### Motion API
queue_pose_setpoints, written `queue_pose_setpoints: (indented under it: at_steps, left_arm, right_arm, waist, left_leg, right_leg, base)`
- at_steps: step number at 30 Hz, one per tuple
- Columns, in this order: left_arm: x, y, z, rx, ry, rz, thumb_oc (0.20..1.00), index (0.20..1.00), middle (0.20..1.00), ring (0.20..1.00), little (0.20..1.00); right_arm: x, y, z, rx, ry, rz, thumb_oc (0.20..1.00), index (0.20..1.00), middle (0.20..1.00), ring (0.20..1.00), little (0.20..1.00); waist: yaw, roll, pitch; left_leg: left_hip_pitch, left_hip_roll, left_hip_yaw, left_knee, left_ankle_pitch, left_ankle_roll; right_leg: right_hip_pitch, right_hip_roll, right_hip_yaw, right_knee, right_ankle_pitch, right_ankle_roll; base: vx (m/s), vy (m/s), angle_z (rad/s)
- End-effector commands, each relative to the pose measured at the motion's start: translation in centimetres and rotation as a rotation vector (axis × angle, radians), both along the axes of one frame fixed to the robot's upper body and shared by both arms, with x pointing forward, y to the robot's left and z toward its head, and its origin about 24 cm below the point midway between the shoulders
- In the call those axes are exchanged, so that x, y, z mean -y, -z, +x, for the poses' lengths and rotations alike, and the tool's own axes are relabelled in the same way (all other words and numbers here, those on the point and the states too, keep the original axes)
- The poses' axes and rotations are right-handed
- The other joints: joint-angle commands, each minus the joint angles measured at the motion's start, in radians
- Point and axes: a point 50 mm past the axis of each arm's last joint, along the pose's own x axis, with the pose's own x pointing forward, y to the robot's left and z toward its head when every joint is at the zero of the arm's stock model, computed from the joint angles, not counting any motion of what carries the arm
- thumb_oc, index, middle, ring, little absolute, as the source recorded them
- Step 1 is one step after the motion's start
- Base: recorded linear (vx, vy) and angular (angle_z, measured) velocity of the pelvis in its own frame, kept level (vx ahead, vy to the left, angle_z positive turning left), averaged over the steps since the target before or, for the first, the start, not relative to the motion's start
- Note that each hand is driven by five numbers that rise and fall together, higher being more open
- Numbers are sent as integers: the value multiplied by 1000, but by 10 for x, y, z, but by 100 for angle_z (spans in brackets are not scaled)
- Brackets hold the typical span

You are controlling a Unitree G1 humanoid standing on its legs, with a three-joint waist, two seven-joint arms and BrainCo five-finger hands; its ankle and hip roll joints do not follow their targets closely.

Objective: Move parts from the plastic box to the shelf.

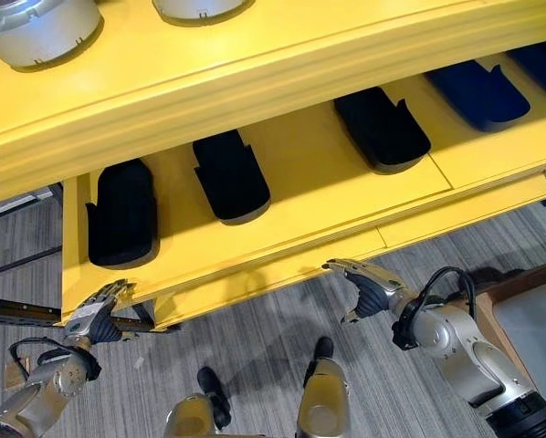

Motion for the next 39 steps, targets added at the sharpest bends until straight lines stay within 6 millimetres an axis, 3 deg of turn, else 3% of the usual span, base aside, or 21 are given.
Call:
queue_pose_setpoints:
  at_steps: [1, 39]
  left_arm:
    - [-19, -14, 1, 1, -2, 105, 1000, 1000, 1000, 1000, 1000]
    - [-35, -13, 9, -56, -89, 205, 1000, 1000, 1000, 1000, 1000]
  right_arm:
    - [-15, -11, 2, 54, -80, 21, 1000, 1000, 1000, 1000, 1000]
    - [-21, -3, 0, 24, -108, 30, 1000, 1000, 1000, 1000, 1000]
  waist:
    - [-14, -55, 1]
    - [-39, -60, -13]
  left_leg:
    - [-43, 14, -32, 79, -21, 2]
    - [-41, 27, -18, 87, -6, -2]
  right_leg:
    - [149, 33, -20, -56, -64, 16]
    - [156, 39, -6, -61, -64, 13]
  base:
    - [0, 0, 0]
    - [2, 1, -1]
